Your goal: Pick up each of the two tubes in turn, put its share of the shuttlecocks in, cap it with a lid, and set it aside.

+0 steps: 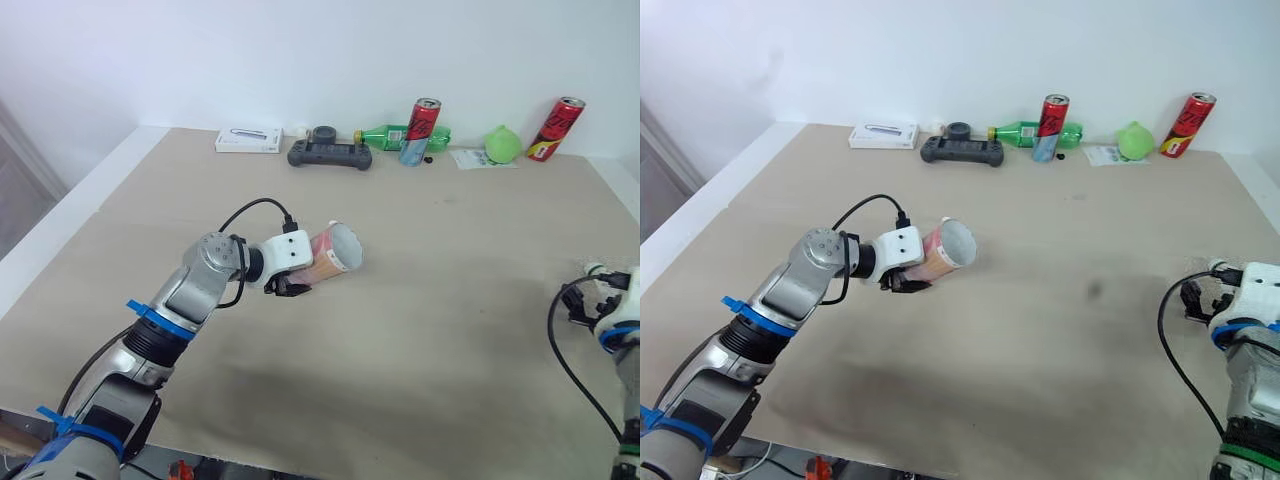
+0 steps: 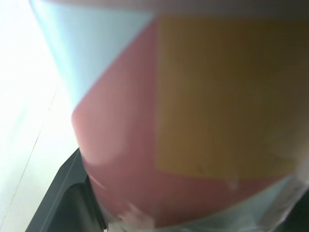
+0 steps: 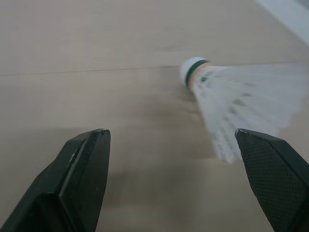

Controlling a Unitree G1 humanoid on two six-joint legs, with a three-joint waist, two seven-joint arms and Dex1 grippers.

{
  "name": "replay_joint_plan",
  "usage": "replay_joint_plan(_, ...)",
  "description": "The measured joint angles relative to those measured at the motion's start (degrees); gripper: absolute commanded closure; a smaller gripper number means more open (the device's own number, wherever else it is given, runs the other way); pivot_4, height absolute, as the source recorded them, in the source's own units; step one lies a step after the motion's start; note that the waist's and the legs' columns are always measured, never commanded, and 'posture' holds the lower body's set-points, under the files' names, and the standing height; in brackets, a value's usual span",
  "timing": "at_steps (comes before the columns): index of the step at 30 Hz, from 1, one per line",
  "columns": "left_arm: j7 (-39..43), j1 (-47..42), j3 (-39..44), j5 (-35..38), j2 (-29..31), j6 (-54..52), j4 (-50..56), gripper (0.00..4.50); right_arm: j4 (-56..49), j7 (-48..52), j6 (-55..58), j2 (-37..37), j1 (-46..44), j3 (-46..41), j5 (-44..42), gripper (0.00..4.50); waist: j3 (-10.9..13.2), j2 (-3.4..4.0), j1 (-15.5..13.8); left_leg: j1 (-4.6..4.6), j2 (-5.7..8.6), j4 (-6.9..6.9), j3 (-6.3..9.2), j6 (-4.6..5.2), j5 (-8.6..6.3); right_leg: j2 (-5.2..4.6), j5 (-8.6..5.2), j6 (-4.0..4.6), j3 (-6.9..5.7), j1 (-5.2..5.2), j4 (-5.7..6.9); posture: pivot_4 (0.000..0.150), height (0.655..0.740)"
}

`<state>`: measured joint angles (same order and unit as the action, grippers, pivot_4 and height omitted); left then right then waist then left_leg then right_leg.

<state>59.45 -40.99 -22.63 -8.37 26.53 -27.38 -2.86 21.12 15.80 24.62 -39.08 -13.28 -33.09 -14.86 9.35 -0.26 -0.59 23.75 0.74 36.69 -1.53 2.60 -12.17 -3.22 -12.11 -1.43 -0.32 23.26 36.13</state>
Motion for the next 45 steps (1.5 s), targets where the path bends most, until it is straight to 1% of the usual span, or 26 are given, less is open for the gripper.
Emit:
replay_joint_plan(5, -0.1, 0.4, 0.0, 0.0, 0.3, -0.3, 0.7, 1.52, 9.0, 0.8, -4.6, -1.6, -5.1, 1.9, 1.2, 0.05, 0.0, 0.01, 0.2, -0.01, 0.0, -0.02, -0.04, 0.01, 0.0, 0.02, 0.01, -0.02, 0.08, 0.01, 0.0, 0.15, 0.74)
replay_joint_plan(6, -0.2, 0.4, 0.0, 0.0, 0.4, -0.4, 0.9, 1.52, 11.4, 0.8, -5.9, -2.2, -6.4, 2.2, 1.6, 0.61, 0.0, 0.0, 0.2, -0.01, 0.0, -0.03, -0.04, 0.01, 0.0, 0.03, 0.01, -0.03, 0.08, 0.01, 0.0, 0.15, 0.74)
replay_joint_plan(7, -0.3, 0.6, 0.0, 0.0, 0.4, -0.6, 1.2, 1.52, 13.9, 0.8, -7.1, -2.7, -7.6, 2.5, 1.8, 0.78, 0.0, -0.02, 0.2, -0.02, 0.0, -0.03, -0.06, 0.01, 0.0, 0.03, 0.01, -0.03, 0.1, 0.01, -0.01, 0.15, 0.74)
replay_joint_plan(8, -0.3, 0.6, 0.0, 0.0, 0.5, -0.6, 1.3, 1.52, 15.0, 0.9, -7.8, -3.0, -8.1, 2.8, 1.9, 1.32, 0.0, -0.02, 0.2, -0.02, 0.0, -0.04, -0.06, 0.02, -0.01, 0.03, 0.01, -0.03, 0.11, 0.01, -0.01, 0.15, 0.74)
replay_joint_plan(9, -0.3, 0.6, 0.0, 0.0, 0.5, -0.6, 1.4, 1.52, 17.3, 0.9, -9.0, -3.4, -9.1, 3.2, 2.2, 1.69, 0.0, -0.03, 0.2, -0.02, 0.0, -0.05, -0.06, 0.03, -0.01, 0.04, 0.0, -0.03, 0.11, 0.01, -0.02, 0.15, 0.74)
replay_joint_plan(10, -0.3, 0.7, 0.0, 0.0, 0.6, -0.6, 1.5, 1.52, 18.6, 0.8, -9.8, -3.4, -9.8, 3.5, 2.4, 2.2, 0.0, -0.03, 0.3, -0.04, -0.01, -0.05, -0.08, 0.03, -0.01, 0.05, 0.0, -0.03, 0.15, 0.01, -0.02, 0.15, 0.74)
replay_joint_plan(11, -0.3, 0.7, 0.0, 0.0, 0.6, -0.7, 1.6, 1.52, 19.7, 0.8, -10.5, -3.4, -10.3, 3.8, 2.6, 2.6, 0.0, -0.03, 0.3, -0.04, -0.01, -0.06, -0.09, 0.03, -0.01, 0.05, 0.0, -0.03, 0.16, 0.01, -0.02, 0.15, 0.74)
replay_joint_plan(12, -0.3, 0.7, 0.0, 0.0, 0.6, -0.7, 1.6, 1.52, 21.1, 0.8, -11.3, -3.4, -10.9, 4.1, 2.8, 3.14, 0.0, -0.04, 0.3, -0.05, -0.01, -0.06, -0.09, 0.03, -0.01, 0.06, 0.0, -0.03, 0.16, 0.01, -0.02, 0.15, 0.74)
replay_joint_plan(13, -0.3, 0.7, 0.0, 0.0, 0.6, -0.7, 1.6, 1.52, 23.0, 0.7, -12.1, -3.4, -11.9, 4.2, 2.9, 3.53, 0.0, -0.03, 0.3, -0.05, -0.01, -0.06, -0.11, 0.03, -0.01, 0.06, 0.01, -0.04, 0.18, 0.01, -0.01, 0.15, 0.74)
replay_joint_plan(14, -0.3, 0.7, 0.0, -0.1, 0.6, -0.7, 1.6, 1.52, 24.2, 0.6, -13.0, -3.4, -12.5, 4.3, 2.9, 4.11, 0.0, -0.03, 0.3, -0.06, -0.01, -0.06, -0.11, 0.03, -0.01, 0.06, 0.01, -0.04, 0.19, 0.01, -0.01, 0.15, 0.74)
replay_joint_plan(15, -0.3, 0.7, 0.0, -0.1, 0.6, -0.7, 1.6, 1.52, 25.2, 0.5, -13.6, -3.4, -13.1, 4.3, 2.9, 4.44, 0.0, -0.04, 0.3, -0.07, -0.01, -0.06, -0.12, 0.04, -0.01, 0.06, 0.02, -0.05, 0.2, 0.0, -0.02, 0.15, 0.74)
replay_joint_plan(18, -0.3, 0.7, 0.0, -0.1, 0.5, -0.7, 1.6, 1.52, 27.4, 0.5, -15.4, -4.0, -14.2, 5.1, 3.1, 4.44, 0.0, -0.05, 0.3, -0.06, 0.0, -0.06, -0.14, 0.04, -0.01, 0.05, 0.03, -0.07, 0.23, 0.0, -0.02, 0.15, 0.74)
replay_joint_plan(21, -0.3, 0.6, 0.0, -0.1, 0.5, -0.7, 1.6, 1.52, 26.3, 2.1, -16.4, -4.5, -12.9, 5.4, 2.8, 4.44, 0.0, -0.05, 0.2, -0.06, 0.01, -0.06, -0.12, 0.05, -0.02, 0.05, 0.02, -0.09, 0.23, 0.0, -0.02, 0.15, 0.74)
replay_joint_plan(24, -0.1, 0.6, -0.1, 0.0, 0.6, -0.7, 1.7, 1.52, 14.5, 8.7, -15.1, -4.9, -5.7, 5.5, 0.4, 4.44, 0.0, -0.02, 0.2, -0.05, 0.0, -0.08, -0.13, 0.1, -0.05, 0.06, 0.08, -0.29, 0.24, 0.01, -0.02, 0.15, 0.74)
replay_joint_plan(27, 0.0, 0.6, -0.1, 0.0, 1.0, -0.6, 1.6, 1.52, -4.3, 19.1, -11.9, -6.0, 2.4, 7.3, -5.4, 4.44, 0.0, 0.12, 0.2, -0.08, -0.05, -0.08, -0.1, 0.11, -0.06, 0.11, 0.12, -0.38, 0.23, 0.01, 0.01, 0.15, 0.74)
replay_joint_plan(28, 0.1, 0.5, -0.1, -0.1, 1.1, -0.7, 1.4, 1.52, -14.9, 23.7, -8.6, -7.0, 4.5, 9.2, -9.7, 4.44, 0.0, 0.12, 0.4, -0.15, -0.09, -0.07, -0.12, 0.11, -0.06, 0.14, 0.14, -0.38, 0.27, -0.01, 0.04, 0.15, 0.74)
replay_joint_plan(29, 0.0, 0.5, -0.1, -0.2, 1.0, -0.7, 1.1, 1.52, -19.9, 25.3, -6.7, -7.7, 4.6, 10.1, -11.6, 4.44, 0.1, 0.1, 0.5, -0.21, -0.14, -0.05, -0.14, 0.1, -0.06, 0.16, 0.21, -0.36, 0.27, -0.03, 0.04, 0.15, 0.74)
replay_joint_plan(30, -0.2, 0.4, -0.1, -0.2, 0.9, -0.6, 0.7, 1.52, -27.8, 27.2, -3.2, -9.8, 3.8, 12.1, -14.3, 4.44, 0.1, 0.1, 0.4, -0.26, -0.14, -0.05, -0.12, 0.06, -0.01, 0.15, 0.13, -0.18, 0.24, -0.07, 0.04, 0.15, 0.74)
replay_joint_plan(32, -0.2, 0.1, -0.1, -0.2, 0.4, -0.5, 0.1, 1.52, -36.6, 28.5, 1.5, -12.7, 0.0, 15.3, -16.9, 4.44, 0.1, 0.02, 0.3, -0.33, -0.17, -0.04, -0.07, 0.01, 0.05, 0.14, 0.06, -0.04, 0.12, -0.13, 0.04, 0.15, 0.74)
replay_joint_plan(35, 0.0, -0.4, -0.3, -0.2, -0.4, 0.0, -0.6, 1.52, -44.4, 29.9, 5.7, -14.5, -7.4, 21.9, -18.0, 4.44, 0.3, -0.3, -0.1, -0.31, -0.16, -0.04, 0.09, -0.08, 0.1, -0.02, 0.0, 0.05, -0.17, -0.06, -0.06, 0.15, 0.74)
replay_joint_plan(37, 0.3, -0.8, -0.4, -0.1, -0.7, 0.2, -0.9, 1.52, -46.5, 31.0, 7.2, -14.6, -11.6, 26.6, -17.7, 4.44, 0.3, -0.34, -0.1, -0.25, -0.07, -0.05, 0.09, -0.1, 0.08, -0.18, 0.0, 0.05, -0.2, -0.01, -0.1, 0.15, 0.74)
replay_joint_plan(39, 0.7, -1.2, -0.5, -0.1, -1.0, 0.7, -1.1, 1.52, -48.3, 33.4, 7.7, -15.6, -15.4, 32.7, -15.2, 4.44, 0.2, -0.34, -0.3, 0.04, 0.08, -0.04, 0.11, -0.06, 0.07, -0.33, 0.02, 0.0, -0.22, 0.01, -0.1, 0.15, 0.74)
replay_joint_plan(40, 0.8, -1.3, -0.5, 0.0, -1.0, 0.8, -1.1, 1.52, -48.6, 34.2, 7.6, -16.0, -16.0, 34.3, -14.2, 4.44, 0.2, -0.37, -0.4, 0.16, 0.1, -0.03, 0.12, -0.02, 0.05, -0.37, 0.02, -0.02, -0.23, 0.1, -0.11, 0.15, 0.74)
replay_joint_plan(42, 0.9, -1.3, -0.4, 0.0, -1.0, 1.2, -1.1, 1.52, -48.5, 36.1, 6.6, -16.2, -17.7, 39.6, -9.8, 4.44, 0.2, -0.38, -0.5, 0.3, 0.1, 0.07, 0.12, 0.08, -0.01, -0.37, 0.0, -0.05, -0.24, 0.17, -0.11, 0.15, 0.74)
replay_joint_plan(44, 0.8, -1.3, -0.4, 0.0, -1.1, 1.3, -1.1, 1.52, -48.4, 36.8, 6.0, -16.2, -18.0, 41.6, -8.0, 4.44, 0.2, -0.39, -0.7, 0.4, 0.11, 0.09, 0.15, 0.08, -0.01, -0.36, 0.01, -0.06, -0.25, 0.22, -0.11, 0.15, 0.74)
replay_joint_plan(45, 0.8, -1.3, -0.4, -0.1, -1.2, 1.2, -1.1, 1.52, -47.2, 37.9, 4.0, -16.0, -19.9, 44.5, -4.2, 4.44, 0.2, -0.38, -0.6, 0.37, 0.1, 0.12, 0.13, 0.08, -0.01, -0.31, 0.02, -0.06, -0.26, 0.23, -0.1, 0.15, 0.74)
